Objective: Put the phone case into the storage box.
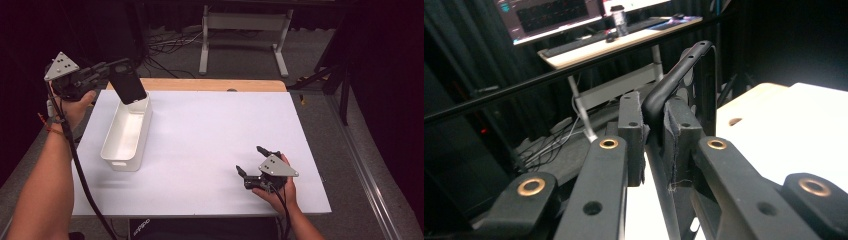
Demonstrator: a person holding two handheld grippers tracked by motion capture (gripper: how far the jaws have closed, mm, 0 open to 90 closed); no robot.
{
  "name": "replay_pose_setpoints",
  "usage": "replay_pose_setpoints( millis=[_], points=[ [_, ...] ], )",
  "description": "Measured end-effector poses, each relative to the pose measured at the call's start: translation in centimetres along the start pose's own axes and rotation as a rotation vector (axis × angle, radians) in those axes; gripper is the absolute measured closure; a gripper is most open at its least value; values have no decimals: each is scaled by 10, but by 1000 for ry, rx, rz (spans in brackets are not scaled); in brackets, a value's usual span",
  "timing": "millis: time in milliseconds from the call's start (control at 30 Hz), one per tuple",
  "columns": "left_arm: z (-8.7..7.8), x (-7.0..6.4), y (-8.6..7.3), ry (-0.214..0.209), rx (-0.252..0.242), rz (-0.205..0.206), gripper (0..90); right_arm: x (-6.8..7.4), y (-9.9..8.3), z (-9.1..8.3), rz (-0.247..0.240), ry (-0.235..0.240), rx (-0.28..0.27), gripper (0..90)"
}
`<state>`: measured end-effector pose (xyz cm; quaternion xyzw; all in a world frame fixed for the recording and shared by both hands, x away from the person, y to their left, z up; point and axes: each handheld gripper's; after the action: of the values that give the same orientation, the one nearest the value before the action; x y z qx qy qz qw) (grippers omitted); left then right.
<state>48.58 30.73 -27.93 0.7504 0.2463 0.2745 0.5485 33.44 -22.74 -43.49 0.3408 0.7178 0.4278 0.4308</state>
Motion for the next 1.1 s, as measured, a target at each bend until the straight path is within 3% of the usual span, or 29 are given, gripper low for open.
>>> replay_pose_setpoints(
  millis=[233, 500, 667, 867, 1100],
  points=[
    [15, 18, -16, 15, 38, -19, 807, 2, -1, 0, -6, 8, 12, 103],
    [34, 31, -32, -5, 93, -27, 807, 2, -1, 1, -8, 4, 22, 104],
    [42, 38, -43, -21, 91, -48, 807, 2, -3, 4, -5, 3, 37, 104],
    [56, 41, -60, -37, 113, -32, 807, 4, -3, 9, -13, 0, 55, 107],
    [68, 43, -68, -42, 127, -11, 806, 4, -4, 13, 2, 2, 80, 111]
  ],
)
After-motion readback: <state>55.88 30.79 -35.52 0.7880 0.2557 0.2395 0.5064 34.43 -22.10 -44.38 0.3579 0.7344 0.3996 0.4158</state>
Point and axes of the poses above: each handheld gripper's, and its own axes: z roughly forward along the jaws, y roughly out of its top, x roughly to its left, and after that the axes turned 14 degrees about -y, right-handed
